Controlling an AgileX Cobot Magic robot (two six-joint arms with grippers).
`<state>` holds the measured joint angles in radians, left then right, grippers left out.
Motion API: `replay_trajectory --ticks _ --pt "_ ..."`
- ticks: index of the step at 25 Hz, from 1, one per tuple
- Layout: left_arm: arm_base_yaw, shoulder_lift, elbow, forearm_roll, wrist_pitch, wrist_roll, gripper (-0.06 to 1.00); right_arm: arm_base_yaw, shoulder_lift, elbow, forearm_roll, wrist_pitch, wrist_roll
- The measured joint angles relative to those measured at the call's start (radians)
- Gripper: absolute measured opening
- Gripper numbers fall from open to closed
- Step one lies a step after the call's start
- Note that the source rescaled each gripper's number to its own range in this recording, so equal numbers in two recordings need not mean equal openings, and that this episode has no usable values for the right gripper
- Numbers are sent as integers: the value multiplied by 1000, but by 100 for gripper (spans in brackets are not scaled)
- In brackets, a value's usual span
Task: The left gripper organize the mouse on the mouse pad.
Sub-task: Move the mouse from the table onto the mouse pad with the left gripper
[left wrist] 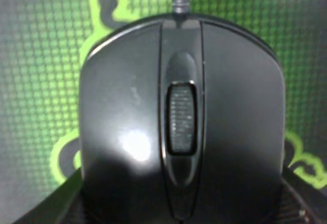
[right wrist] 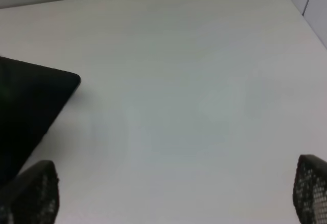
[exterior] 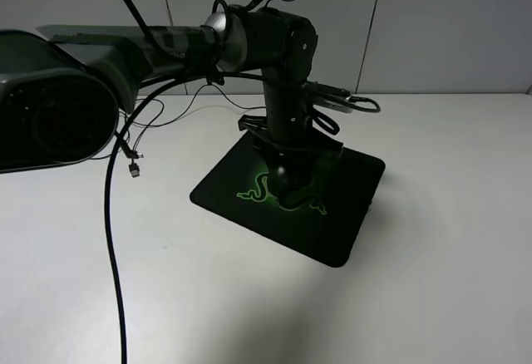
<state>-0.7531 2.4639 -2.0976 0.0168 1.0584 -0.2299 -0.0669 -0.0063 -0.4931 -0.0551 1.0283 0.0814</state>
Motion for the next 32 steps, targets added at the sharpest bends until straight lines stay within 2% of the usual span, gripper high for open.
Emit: replay_trajectory --ticks 21,22,26,27,29,32 --pt "-19 5 0 3 -4 -16 0 0 0 0 0 0 0" --pt "-19 5 0 8 -3 -16 7 0 0 0 0 0 0" --pt "-19 5 0 36 -3 -37 74 0 0 0 0 0 0" --pt "-19 5 0 40 -3 -41 84 0 0 0 0 0 0" --pt "-19 5 0 54 -3 -45 93 0 0 0 0 0 0" --pt "-19 5 0 59 -1 -47 98 0 0 0 0 0 0"
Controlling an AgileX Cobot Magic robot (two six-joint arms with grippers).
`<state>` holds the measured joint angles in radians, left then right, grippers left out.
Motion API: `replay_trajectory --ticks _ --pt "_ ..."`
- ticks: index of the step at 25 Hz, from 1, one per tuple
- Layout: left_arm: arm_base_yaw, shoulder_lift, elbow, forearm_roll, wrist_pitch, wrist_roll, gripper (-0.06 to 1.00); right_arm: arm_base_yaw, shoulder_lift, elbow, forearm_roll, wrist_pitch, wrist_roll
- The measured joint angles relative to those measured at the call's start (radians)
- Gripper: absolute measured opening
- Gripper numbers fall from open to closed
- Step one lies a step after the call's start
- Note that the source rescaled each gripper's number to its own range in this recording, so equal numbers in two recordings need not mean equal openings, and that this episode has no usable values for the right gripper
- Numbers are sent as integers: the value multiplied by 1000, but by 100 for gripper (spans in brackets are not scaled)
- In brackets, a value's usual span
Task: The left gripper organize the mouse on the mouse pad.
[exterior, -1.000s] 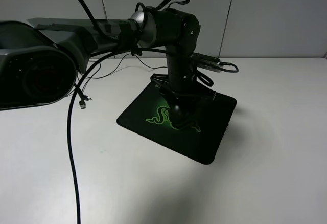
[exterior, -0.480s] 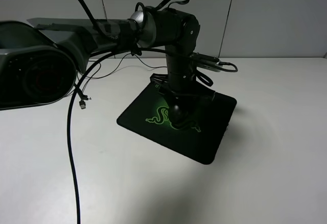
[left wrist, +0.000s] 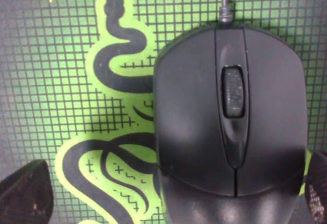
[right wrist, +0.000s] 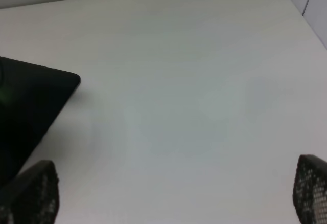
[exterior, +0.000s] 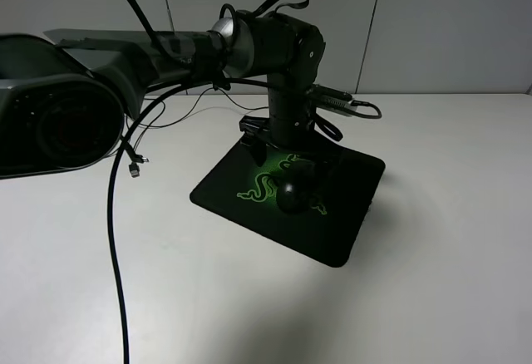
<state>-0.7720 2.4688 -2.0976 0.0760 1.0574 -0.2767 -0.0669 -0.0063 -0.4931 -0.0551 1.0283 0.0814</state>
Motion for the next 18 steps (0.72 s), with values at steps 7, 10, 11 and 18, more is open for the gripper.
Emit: replay_trajectory --ticks 7,10,11,18 --pt "0 0 0 2 13 -1 100 0 0 0 0 0 0" --pt "0 -3 -1 1 25 -1 100 0 0 0 0 0 0" --pt "0 -6 -4 1 28 -1 100 0 0 0 0 0 0" --pt "0 -61 -53 2 95 -1 100 0 0 0 0 0 0"
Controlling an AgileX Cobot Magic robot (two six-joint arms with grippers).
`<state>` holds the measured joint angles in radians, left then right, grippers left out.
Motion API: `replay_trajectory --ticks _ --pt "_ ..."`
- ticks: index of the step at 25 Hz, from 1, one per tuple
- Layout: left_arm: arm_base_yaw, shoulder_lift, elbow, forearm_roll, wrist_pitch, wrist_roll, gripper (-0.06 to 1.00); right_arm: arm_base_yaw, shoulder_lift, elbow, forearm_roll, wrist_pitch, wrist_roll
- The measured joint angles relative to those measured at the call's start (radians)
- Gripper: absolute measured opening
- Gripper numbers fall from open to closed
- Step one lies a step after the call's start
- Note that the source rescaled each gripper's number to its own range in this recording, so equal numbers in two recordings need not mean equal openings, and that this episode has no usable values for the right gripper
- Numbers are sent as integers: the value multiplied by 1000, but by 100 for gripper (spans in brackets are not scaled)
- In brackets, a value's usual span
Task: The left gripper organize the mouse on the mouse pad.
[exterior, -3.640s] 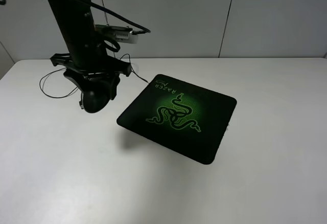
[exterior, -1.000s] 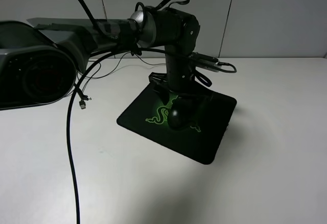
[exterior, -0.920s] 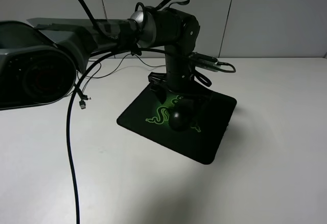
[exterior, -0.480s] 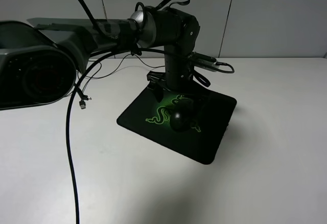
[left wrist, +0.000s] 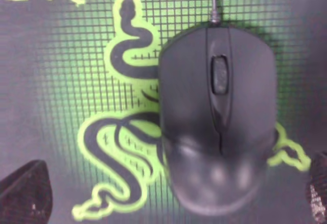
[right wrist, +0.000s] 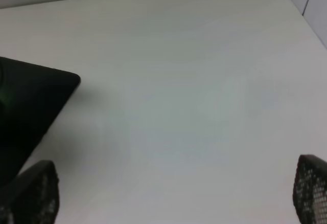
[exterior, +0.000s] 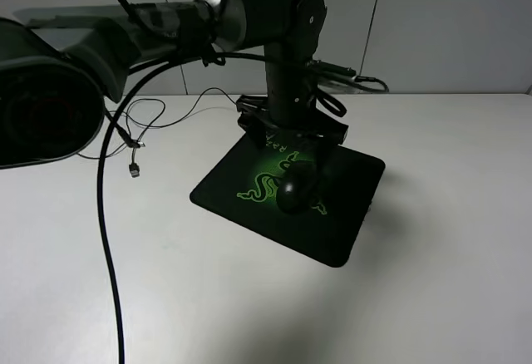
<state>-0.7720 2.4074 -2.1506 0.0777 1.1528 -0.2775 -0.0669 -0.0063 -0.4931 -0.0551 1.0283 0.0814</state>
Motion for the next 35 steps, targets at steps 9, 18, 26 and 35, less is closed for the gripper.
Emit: replay_trajectory --ticks 9,18,26,35 --pt "-2 -49 -52 -8 24 3 100 0 0 0 0 0 0" --pt "-30 -157 -53 -17 26 40 100 0 0 0 0 0 0" --pt "-39 -257 -45 -18 27 44 100 0 0 0 0 0 0" --pt "-39 -416 222 -18 26 46 100 0 0 0 0 0 0"
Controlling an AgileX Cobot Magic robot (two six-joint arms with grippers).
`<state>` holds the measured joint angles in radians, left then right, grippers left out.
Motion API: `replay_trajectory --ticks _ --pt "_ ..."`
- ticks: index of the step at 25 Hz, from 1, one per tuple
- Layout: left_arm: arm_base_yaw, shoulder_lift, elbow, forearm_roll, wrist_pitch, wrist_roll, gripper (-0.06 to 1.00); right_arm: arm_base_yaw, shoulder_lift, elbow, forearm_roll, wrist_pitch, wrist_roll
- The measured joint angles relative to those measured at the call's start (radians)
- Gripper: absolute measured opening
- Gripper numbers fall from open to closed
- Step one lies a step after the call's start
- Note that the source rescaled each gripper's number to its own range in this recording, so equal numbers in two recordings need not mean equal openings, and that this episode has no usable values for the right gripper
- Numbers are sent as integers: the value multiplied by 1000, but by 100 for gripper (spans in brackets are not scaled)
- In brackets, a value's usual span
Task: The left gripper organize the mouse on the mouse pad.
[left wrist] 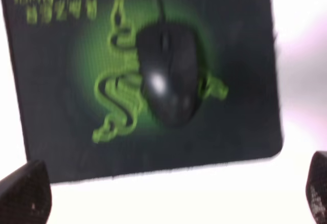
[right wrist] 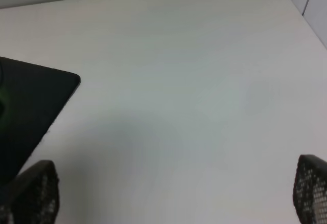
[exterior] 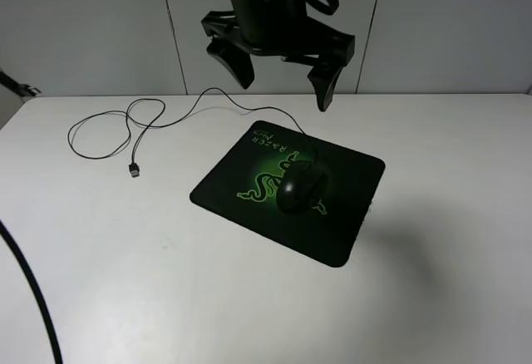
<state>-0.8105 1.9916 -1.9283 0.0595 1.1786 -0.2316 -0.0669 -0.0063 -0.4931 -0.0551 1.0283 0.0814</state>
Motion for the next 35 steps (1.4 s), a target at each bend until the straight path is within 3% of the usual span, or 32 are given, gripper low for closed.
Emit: replay_trajectory --ticks 20,35 --pt "0 -644 739 19 -2 -5 100 0 0 0 0 0 0" --pt "0 -1187 1072 -8 1 -1 100 0 0 0 0 0 0"
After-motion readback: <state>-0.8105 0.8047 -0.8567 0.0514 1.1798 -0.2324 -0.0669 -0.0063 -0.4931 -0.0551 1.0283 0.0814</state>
